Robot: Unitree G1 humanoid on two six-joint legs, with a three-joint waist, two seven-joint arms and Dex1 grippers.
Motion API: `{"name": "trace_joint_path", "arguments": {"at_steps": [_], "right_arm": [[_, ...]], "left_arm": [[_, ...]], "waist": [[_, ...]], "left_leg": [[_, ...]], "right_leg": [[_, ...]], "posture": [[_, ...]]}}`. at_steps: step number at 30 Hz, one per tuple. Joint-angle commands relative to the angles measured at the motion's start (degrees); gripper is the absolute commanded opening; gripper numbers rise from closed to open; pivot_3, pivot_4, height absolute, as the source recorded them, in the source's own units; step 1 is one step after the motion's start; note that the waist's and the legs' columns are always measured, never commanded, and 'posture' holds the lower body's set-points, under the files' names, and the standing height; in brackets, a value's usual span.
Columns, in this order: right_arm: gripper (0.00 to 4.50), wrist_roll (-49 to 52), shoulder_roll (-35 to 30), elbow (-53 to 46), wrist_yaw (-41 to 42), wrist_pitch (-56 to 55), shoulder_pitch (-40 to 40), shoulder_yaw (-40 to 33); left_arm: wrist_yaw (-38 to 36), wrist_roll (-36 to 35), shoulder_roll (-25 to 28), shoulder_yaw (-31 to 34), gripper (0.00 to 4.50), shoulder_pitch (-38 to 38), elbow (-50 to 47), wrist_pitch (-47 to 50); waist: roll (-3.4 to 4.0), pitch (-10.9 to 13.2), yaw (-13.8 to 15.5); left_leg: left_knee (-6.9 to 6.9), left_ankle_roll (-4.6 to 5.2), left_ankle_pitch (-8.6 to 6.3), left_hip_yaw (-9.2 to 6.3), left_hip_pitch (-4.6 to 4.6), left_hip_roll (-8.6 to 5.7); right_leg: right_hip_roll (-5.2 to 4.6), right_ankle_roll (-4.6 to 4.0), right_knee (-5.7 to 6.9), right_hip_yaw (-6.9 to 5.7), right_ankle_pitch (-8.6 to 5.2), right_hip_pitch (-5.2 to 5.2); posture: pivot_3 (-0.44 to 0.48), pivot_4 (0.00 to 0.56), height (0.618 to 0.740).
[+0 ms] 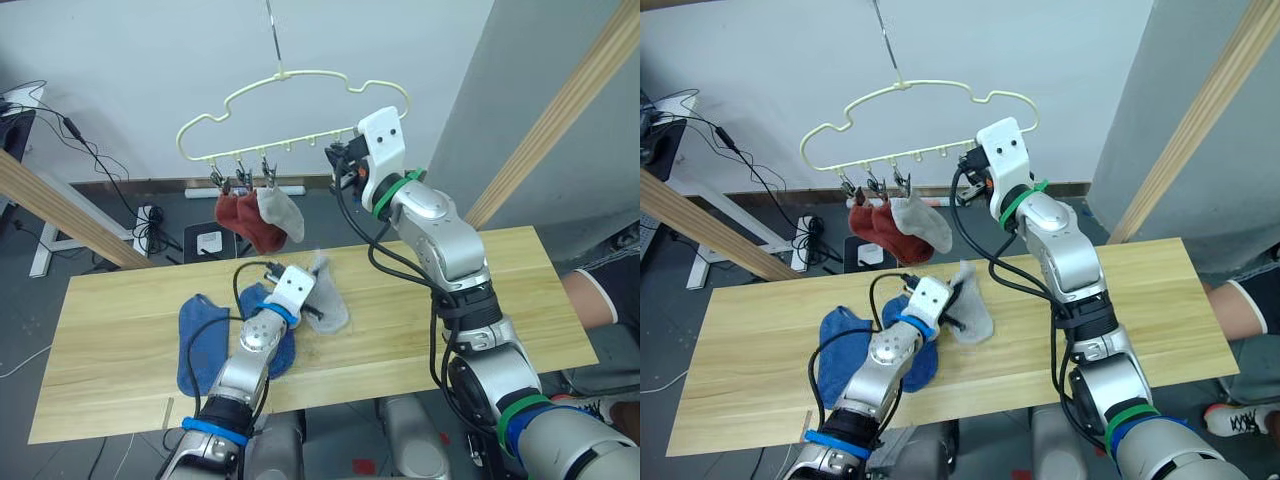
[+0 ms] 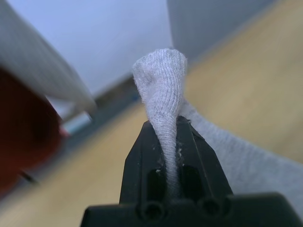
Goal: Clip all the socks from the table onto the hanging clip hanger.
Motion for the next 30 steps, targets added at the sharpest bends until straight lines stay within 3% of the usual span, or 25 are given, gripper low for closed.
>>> {"name": "trace_joint_path", "arguments": {"at_steps": [1,8,30], "right_arm": [[0.00,1.0,0.4,-4.0,0.0,0.3,-0.6,0.0],[0.00,1.4,0.5,-5.1,0.8,1.5,-0.1,0.4],[0.00,1.2,0.9,-6.4,1.8,3.6,1.1,1.2]], "left_arm": [[2.4,2.1,-1.0,0.0,0.01,-2.7,-1.8,-4.6],[4.2,3.9,-2.8,-0.2,0.01,-6.3,-2.4,-6.6],[2.2,0.7,-5.1,1.0,0.01,-6.6,-4.3,-6.5]], "waist": [[0.00,0.0,0.0],[0.00,0.0,-0.3],[0.00,0.0,-0.3]], "left_leg": [[0.00,0.00,0.00,0.00,0.00,-0.01],[-0.07,0.01,0.00,0.00,-0.01,-0.01],[-0.05,0.01,0.00,0.00,-0.01,-0.01]], "right_leg": [[0.00,0.00,-0.01,0.01,0.00,0.00],[0.00,0.00,-0.09,-0.01,0.00,-0.03],[0.01,0.00,-0.08,-0.01,0.00,-0.02]], "posture": [[-0.198,0.307,0.740],[-0.206,0.307,0.740],[-0.206,0.313,0.740]]}}
